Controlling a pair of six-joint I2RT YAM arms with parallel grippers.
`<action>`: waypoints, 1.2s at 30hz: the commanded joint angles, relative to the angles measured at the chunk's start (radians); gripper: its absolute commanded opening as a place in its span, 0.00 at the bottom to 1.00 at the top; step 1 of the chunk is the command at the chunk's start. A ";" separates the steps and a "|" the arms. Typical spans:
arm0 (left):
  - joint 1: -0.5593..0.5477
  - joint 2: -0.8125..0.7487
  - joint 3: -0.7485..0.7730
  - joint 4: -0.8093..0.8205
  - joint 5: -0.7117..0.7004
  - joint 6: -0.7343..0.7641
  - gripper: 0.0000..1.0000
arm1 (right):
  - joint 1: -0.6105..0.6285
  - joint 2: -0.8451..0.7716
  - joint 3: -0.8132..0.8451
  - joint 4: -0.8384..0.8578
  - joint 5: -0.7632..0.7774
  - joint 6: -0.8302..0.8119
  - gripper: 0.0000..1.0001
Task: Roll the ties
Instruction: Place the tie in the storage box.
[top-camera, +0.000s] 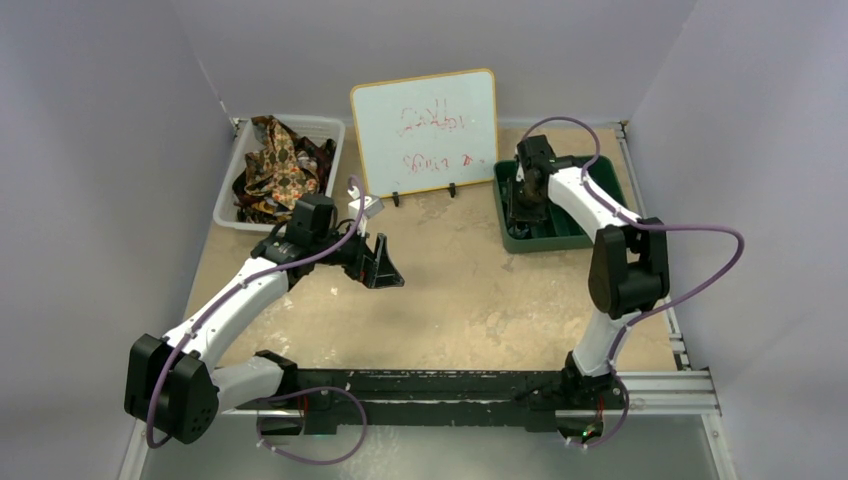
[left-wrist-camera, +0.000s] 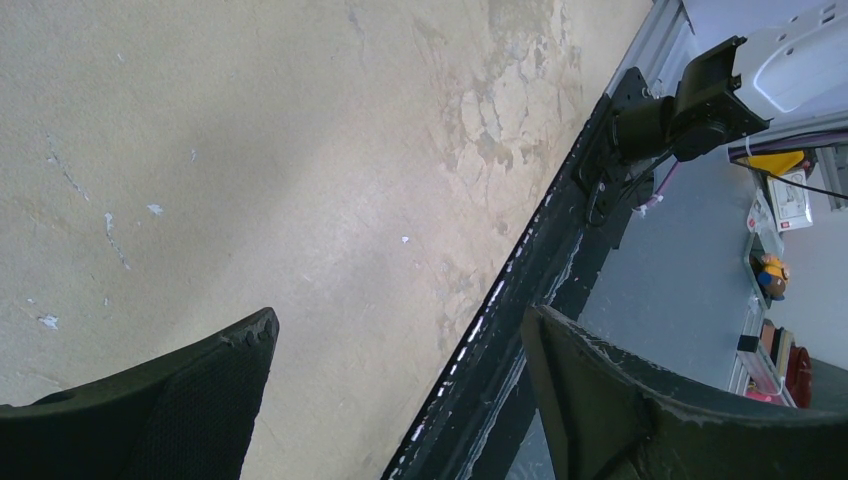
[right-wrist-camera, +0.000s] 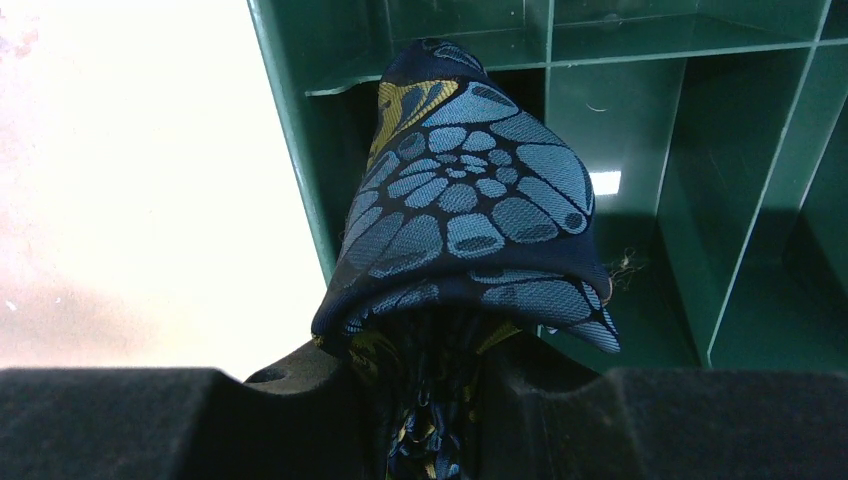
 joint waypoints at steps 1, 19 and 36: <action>0.004 -0.006 -0.001 0.027 0.020 0.022 0.89 | 0.019 -0.014 0.014 -0.050 -0.025 -0.002 0.00; 0.004 0.003 0.001 0.026 0.024 0.028 0.89 | 0.039 0.091 -0.018 -0.005 -0.054 -0.008 0.00; 0.004 0.008 0.001 0.024 0.033 0.029 0.89 | 0.041 -0.032 -0.017 -0.062 -0.032 0.029 0.00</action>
